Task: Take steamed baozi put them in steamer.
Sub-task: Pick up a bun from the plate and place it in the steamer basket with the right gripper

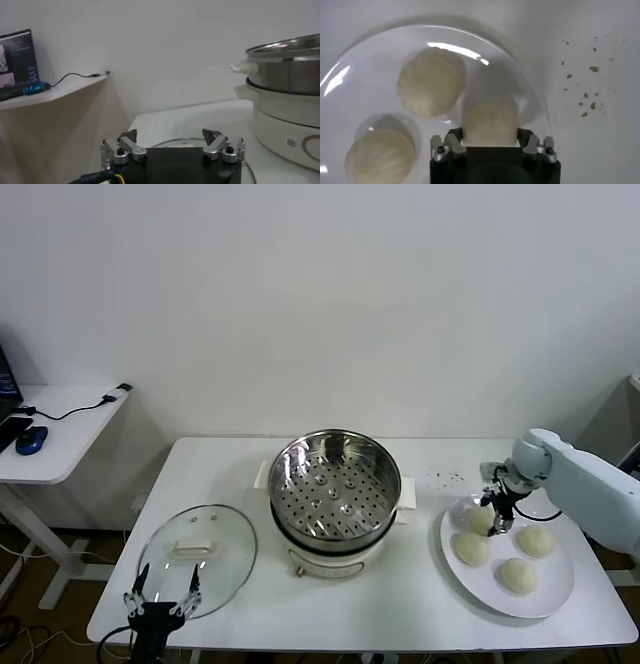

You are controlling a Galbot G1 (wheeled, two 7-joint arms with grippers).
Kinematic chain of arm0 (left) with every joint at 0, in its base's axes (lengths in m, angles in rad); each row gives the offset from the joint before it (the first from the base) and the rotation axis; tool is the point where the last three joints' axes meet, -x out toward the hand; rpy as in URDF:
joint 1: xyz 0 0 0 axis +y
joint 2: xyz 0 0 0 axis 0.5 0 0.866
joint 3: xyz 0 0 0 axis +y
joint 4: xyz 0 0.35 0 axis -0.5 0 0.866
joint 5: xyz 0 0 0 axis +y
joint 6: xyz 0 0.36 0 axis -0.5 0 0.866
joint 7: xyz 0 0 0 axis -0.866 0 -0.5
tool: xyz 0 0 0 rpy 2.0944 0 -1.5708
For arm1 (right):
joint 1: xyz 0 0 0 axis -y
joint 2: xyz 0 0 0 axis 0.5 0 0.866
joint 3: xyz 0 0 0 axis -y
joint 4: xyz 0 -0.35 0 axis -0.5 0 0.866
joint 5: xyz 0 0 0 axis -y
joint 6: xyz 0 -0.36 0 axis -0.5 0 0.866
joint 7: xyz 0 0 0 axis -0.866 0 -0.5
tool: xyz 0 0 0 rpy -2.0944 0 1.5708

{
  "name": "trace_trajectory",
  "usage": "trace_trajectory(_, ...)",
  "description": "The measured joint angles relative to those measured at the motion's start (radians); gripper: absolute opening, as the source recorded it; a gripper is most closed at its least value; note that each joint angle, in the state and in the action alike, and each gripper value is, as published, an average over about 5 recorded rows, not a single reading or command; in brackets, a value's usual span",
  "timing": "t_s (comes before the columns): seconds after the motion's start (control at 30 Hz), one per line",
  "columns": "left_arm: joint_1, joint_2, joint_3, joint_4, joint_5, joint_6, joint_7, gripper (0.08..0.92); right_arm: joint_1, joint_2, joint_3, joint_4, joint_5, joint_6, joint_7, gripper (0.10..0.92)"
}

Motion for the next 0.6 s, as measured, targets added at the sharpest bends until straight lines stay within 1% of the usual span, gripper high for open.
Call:
trace_trajectory(0.17, 0.003, 0.0, -0.001, 0.002, 0.0, -0.003, -0.001, 0.823, 0.023, -0.009, -0.018, 0.012, 0.016, 0.014, -0.007, 0.591)
trace_trajectory(0.3, 0.007, 0.001, -0.001, 0.002, 0.0, -0.004, -0.002, 0.823, 0.074, -0.012, -0.055, 0.03, 0.037, 0.043, -0.02, 0.586)
trace_trajectory(0.6, 0.021, 0.003, -0.001, 0.001, 0.0, -0.009, -0.003, 0.823, 0.367, 0.05, -0.262, 0.092, 0.098, 0.211, -0.072, 0.577)
